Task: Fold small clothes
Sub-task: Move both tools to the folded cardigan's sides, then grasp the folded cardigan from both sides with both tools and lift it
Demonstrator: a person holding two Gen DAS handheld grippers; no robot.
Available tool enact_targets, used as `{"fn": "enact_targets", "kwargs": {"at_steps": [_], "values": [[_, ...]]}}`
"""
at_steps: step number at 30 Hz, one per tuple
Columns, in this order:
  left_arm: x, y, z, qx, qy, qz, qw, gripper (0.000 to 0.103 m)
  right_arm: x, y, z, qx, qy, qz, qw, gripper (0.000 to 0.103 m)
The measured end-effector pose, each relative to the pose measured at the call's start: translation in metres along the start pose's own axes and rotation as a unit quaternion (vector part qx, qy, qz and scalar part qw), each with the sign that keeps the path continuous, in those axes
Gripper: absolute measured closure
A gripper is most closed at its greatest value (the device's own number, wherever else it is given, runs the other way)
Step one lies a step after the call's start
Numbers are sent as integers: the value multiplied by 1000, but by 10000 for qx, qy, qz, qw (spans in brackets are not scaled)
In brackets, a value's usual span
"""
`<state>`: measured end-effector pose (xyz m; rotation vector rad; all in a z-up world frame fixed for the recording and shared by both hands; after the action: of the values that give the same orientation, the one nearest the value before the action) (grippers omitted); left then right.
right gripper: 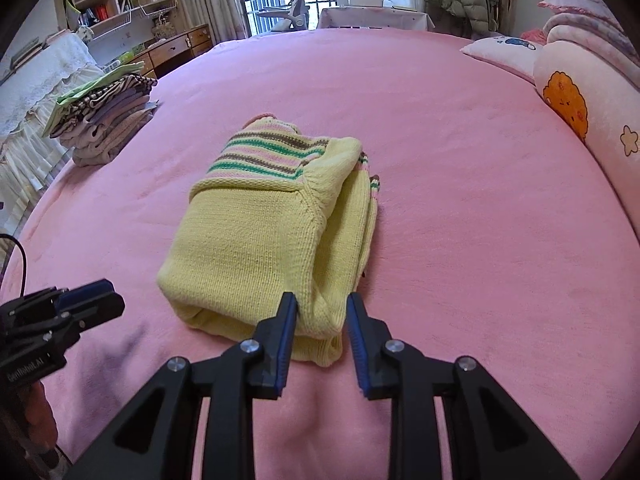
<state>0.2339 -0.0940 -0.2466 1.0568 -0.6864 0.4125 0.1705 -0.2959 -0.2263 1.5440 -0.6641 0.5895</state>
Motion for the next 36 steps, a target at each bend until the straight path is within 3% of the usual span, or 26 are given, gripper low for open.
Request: {"fn": "enact_targets", "kwargs": {"at_steps": [2,7,10,15,19,25,32,36], "values": [[10,3,3,-12,-14,-6,10000,39,4,5,-1,-37,51,50,10000,68],[38,5,18,-32,-433,-61,9990,35,18,20,2,-12,111,217,9997,54],[60,-3,31,-76,-736,-97,9972,26,32,24,6,5,130,306,9994,45],[90,-26,43,-193,-867,-201,9958,24,59,15,12,36,28,405,9992,34],[99,-52,38,-225,-696,-414,9965,22,65,-6,16,213,-150,196,9995,33],[86,-89,21,-396,-288,-930,9945,22,52,-39,17,547,-411,-230,9974,33],[70,-108,6,-550,-127,-1156,9917,22,28,-63,22,732,-540,-563,9943,33],[65,-115,2,-675,-107,-1199,9904,22,23,-71,31,779,-760,-582,9923,19]]}}
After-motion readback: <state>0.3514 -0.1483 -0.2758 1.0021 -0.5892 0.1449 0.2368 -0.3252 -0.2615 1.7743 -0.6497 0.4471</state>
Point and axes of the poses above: each gripper's, at about its wrist camera, not at the fingertips, and y roughly against the way its jaws point, z to its right, x to its top, the point moved 9 cm from there along -y, roughly the way its jaws point, and after that the axes turned 12 degrees about z, right-handed, at the moved point
